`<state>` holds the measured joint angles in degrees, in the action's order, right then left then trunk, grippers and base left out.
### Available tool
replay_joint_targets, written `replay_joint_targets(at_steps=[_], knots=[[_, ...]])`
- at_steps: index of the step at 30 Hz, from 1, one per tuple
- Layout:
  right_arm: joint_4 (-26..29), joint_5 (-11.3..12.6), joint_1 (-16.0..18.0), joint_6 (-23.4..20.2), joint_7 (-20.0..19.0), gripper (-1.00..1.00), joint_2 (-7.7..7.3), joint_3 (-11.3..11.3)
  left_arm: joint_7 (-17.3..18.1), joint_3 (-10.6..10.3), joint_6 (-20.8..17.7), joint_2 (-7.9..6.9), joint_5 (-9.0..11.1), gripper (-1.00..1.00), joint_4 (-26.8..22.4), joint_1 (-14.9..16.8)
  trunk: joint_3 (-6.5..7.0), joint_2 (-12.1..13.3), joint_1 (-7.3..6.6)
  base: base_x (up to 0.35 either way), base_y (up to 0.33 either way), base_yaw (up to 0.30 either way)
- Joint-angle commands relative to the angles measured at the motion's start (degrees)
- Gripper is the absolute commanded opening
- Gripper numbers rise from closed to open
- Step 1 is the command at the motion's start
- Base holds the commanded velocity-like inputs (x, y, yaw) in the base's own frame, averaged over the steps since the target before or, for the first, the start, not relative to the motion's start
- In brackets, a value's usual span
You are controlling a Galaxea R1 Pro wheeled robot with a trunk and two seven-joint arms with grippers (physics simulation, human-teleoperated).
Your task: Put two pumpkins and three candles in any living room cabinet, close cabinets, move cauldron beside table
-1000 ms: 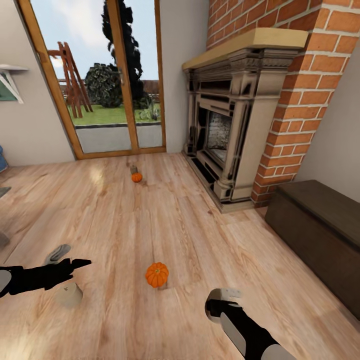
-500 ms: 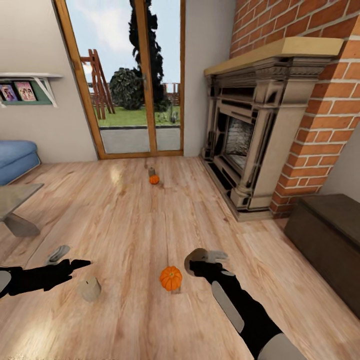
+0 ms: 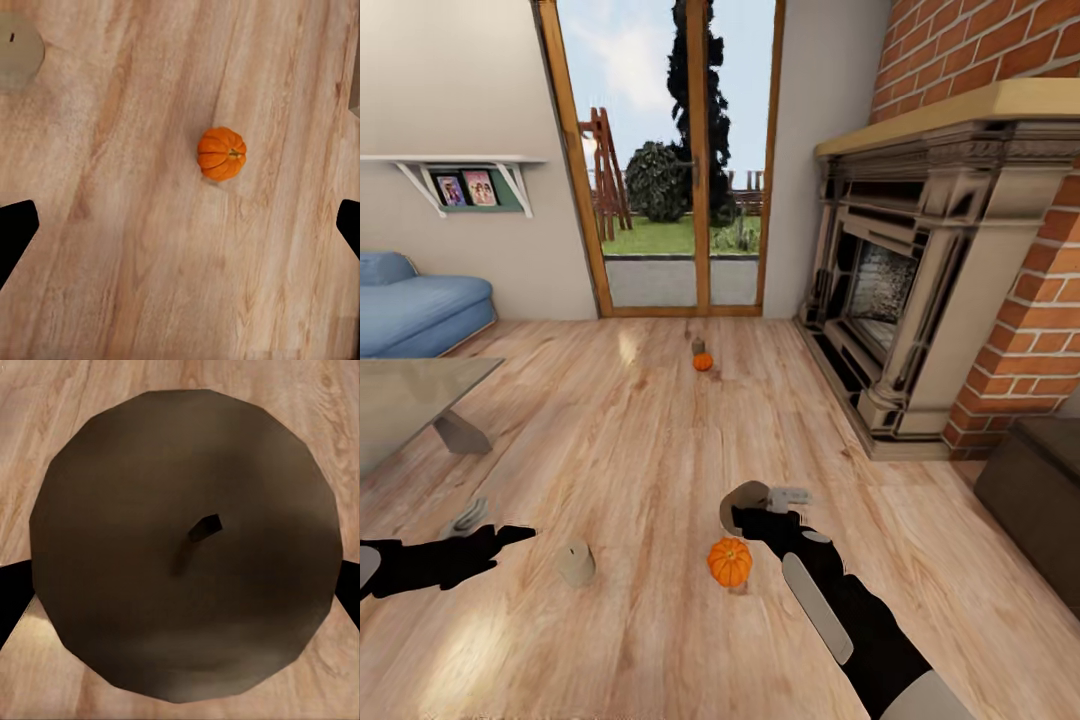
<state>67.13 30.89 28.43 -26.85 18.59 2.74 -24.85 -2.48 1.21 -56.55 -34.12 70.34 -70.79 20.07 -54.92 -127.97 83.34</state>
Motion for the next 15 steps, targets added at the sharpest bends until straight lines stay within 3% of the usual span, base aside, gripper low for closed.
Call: replay_joint_targets(at_steps=[1, 6, 11, 15], knots=[[0.1, 0.6, 0.0, -0.1, 0.5, -1.00, -0.02, -0.1, -0.3, 0.0, -0.2, 0.01, -0.2, 1.00, 0.3, 0.0, -0.03, 0.0, -0.01, 0.000, 0.153, 0.262], [0.1, 1.0, 0.0, 0.0, 0.5, -1.00, -0.11, -0.1, -0.3, 0.0, -0.1, 0.37, -3.4, 1.00, 0.6, 0.0, 0.03, 0.0, -0.01, 0.016, 0.244, 0.266], [0.2, 4.7, 0.0, 0.0, 0.5, -1.00, -0.52, -0.1, -0.3, -0.1, -0.1, 0.48, -3.9, 1.00, 0.7, 0.0, 0.04, 0.0, -0.01, 0.105, 0.280, 0.268], [0.2, 5.9, 0.0, 0.0, 0.4, -1.00, -0.62, -0.1, -0.3, -0.2, 0.0, 0.53, -4.0, 1.00, 0.7, 0.0, 0.04, 0.0, -0.01, 0.229, 0.228, 0.264]])
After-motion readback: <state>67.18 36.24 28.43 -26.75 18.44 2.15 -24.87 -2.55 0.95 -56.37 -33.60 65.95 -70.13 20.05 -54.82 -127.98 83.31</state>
